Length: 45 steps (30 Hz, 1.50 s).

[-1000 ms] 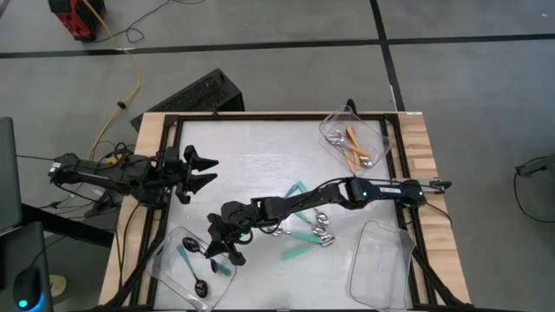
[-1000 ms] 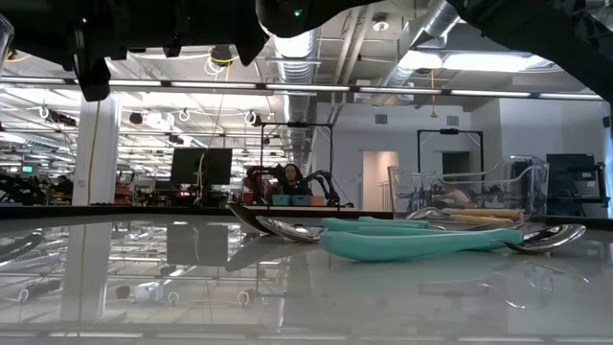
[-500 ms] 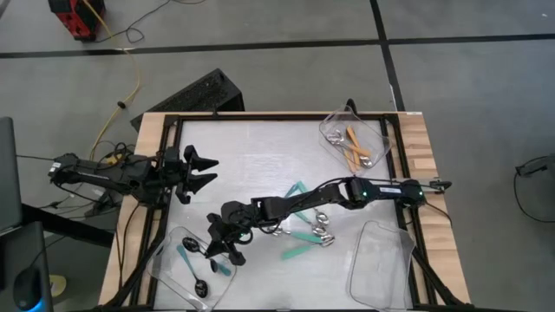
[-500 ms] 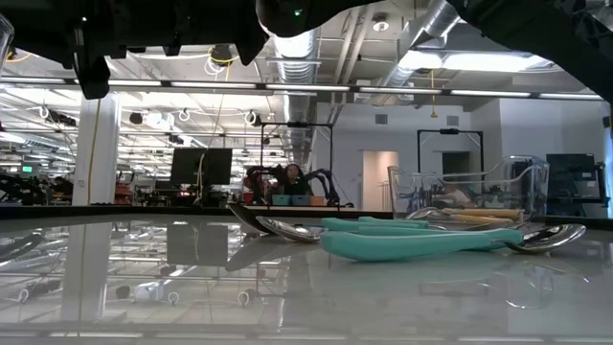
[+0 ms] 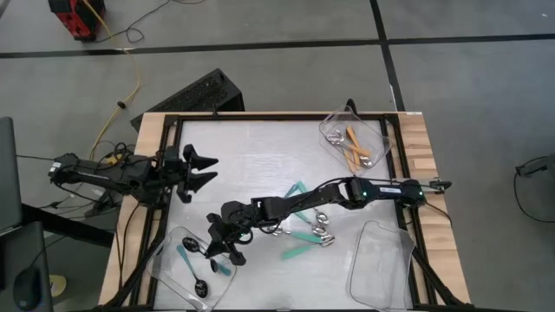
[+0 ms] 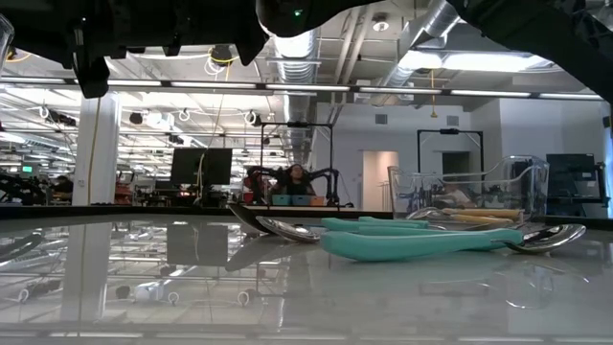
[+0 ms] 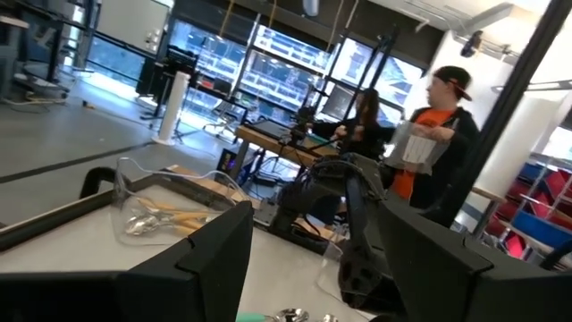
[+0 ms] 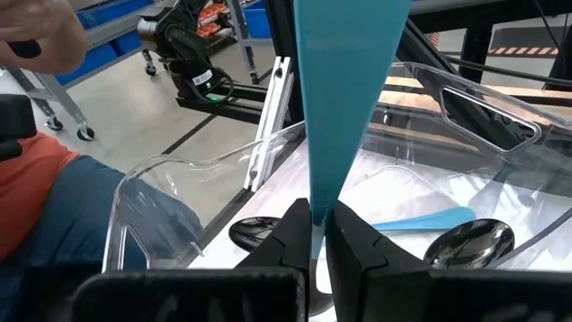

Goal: Sort silverware by color (type)
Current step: Put the blue spoon into the bottom left transparent bin

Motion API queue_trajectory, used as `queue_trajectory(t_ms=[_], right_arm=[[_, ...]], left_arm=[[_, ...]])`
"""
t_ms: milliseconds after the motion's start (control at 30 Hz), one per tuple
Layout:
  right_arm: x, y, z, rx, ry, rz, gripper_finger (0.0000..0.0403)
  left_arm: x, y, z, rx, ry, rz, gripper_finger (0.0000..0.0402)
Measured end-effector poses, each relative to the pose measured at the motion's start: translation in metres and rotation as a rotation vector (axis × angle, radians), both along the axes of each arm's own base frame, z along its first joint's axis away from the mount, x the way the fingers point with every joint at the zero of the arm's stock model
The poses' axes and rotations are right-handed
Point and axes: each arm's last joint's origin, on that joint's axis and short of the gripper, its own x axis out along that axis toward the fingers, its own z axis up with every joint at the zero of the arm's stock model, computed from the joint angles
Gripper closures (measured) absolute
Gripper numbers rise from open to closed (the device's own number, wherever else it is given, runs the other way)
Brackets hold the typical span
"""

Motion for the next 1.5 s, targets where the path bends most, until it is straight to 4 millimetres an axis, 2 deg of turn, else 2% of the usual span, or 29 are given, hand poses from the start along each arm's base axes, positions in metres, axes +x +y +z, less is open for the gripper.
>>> queue_trajectory(t_ms=[233,1500], right_arm=[[0.0,0.0,0.0,-0.005,-0.005,0.002,0.0365],[0.001,-0.011,-0.003,0.001,0.025,0.03,0.0364]], left_arm=[[0.0,0.002,0.0,-0.012,0.0,0.058,0.0176],[0.0,0.0,0.0,-0.058,-0.011,-0.011,0.0176]])
